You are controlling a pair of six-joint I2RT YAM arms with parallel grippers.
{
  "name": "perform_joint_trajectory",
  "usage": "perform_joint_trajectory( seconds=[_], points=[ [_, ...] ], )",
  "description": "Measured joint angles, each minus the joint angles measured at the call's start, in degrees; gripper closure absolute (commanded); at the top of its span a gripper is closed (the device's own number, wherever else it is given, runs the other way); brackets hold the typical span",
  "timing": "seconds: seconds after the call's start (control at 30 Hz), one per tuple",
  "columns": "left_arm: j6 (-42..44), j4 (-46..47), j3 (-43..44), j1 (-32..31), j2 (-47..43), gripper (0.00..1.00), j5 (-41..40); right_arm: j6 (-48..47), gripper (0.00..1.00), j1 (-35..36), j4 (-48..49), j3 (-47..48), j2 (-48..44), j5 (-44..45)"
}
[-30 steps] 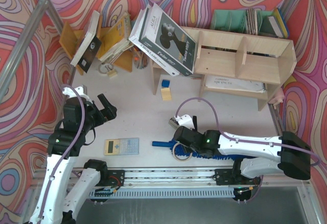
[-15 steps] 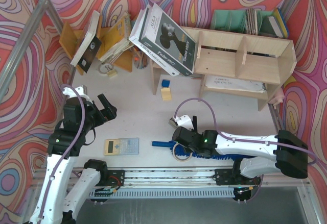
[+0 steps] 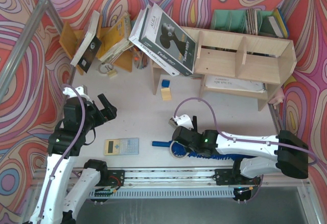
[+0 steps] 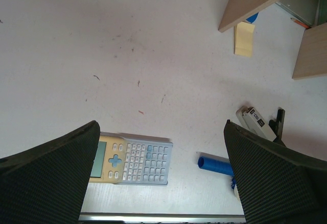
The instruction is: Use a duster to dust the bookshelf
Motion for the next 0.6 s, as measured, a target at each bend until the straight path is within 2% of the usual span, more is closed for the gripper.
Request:
perform_joint_trajectory(
  seconds=[0.6],
  points=[
    [0.02, 0.0, 0.0, 0.0, 0.59, 0.02, -0.42, -3.23, 0.72, 0.0, 1.31, 8.7, 1.6, 1.42]
  ],
)
